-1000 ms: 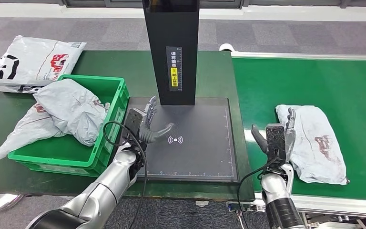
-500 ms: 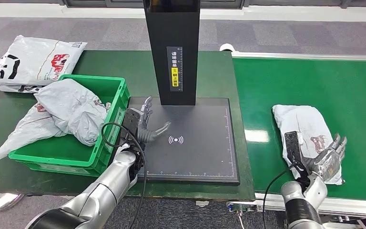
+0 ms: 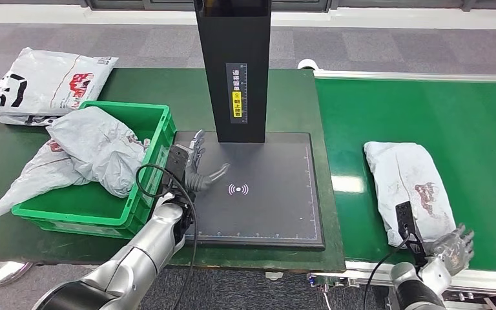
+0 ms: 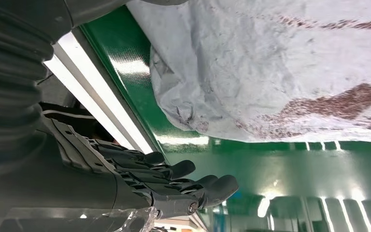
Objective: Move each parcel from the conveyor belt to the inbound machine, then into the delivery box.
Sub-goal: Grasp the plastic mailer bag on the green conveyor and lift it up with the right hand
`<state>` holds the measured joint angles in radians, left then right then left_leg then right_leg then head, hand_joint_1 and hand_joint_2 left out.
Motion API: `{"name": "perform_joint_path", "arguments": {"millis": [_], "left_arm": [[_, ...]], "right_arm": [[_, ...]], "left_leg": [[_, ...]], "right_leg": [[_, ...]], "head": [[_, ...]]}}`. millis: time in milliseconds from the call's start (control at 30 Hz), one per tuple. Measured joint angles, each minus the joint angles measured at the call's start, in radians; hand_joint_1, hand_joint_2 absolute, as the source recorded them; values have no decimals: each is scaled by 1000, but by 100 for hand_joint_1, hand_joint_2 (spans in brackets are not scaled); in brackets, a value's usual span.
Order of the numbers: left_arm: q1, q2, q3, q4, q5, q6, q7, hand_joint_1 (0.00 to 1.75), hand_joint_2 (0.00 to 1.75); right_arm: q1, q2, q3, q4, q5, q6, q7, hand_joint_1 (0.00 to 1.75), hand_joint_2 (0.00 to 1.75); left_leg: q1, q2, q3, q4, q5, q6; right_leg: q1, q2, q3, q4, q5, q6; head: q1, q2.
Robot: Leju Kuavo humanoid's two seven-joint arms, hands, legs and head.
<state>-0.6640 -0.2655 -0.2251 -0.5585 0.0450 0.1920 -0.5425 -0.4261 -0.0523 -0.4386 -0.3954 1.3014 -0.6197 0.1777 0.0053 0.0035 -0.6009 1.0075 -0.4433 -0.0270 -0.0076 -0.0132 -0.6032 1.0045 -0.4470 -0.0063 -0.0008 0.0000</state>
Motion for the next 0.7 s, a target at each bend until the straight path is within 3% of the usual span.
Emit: {"name": "perform_joint_path", "arguments": {"millis": [67,133,200,267,367,700], "left_arm": [[0,0,0,0,0,-2,0,0,175],[-1,0,0,0,0,-8,2,0,175],[-4,0,0,0,-2,-19,7,0,175],[-11,-1,0,0,-6,-27,12,0,175],[-21,-2,0,1,-8,-31,15,0,175],[-27,2,0,0,-9,-6,24,0,175]], "right_arm": [[-4,-3,0,11,2,18,12,0,175],[-12,-6,0,23,4,89,40,87,175],[-24,-11,-6,37,-11,228,62,175,175],[-35,-14,-20,44,-41,359,47,175,175],[-46,-17,-45,48,-76,441,4,175,175],[-63,-21,-67,52,-90,447,-79,175,175]], "left_leg": [[0,0,0,0,0,0],[0,0,0,0,0,0],[0,2,1,0,0,0],[2,6,4,0,-1,0],[8,12,11,0,-5,1],[10,15,14,2,-3,8]], "right_leg": [[0,0,0,0,0,0],[0,0,0,0,0,0],[1,1,1,0,0,0],[2,4,3,-2,0,0],[7,10,13,-8,1,1],[7,15,20,-13,9,9]], "head": [[0,0],[0,0],[0,0],[0,0],[0,0],[0,0]]}}
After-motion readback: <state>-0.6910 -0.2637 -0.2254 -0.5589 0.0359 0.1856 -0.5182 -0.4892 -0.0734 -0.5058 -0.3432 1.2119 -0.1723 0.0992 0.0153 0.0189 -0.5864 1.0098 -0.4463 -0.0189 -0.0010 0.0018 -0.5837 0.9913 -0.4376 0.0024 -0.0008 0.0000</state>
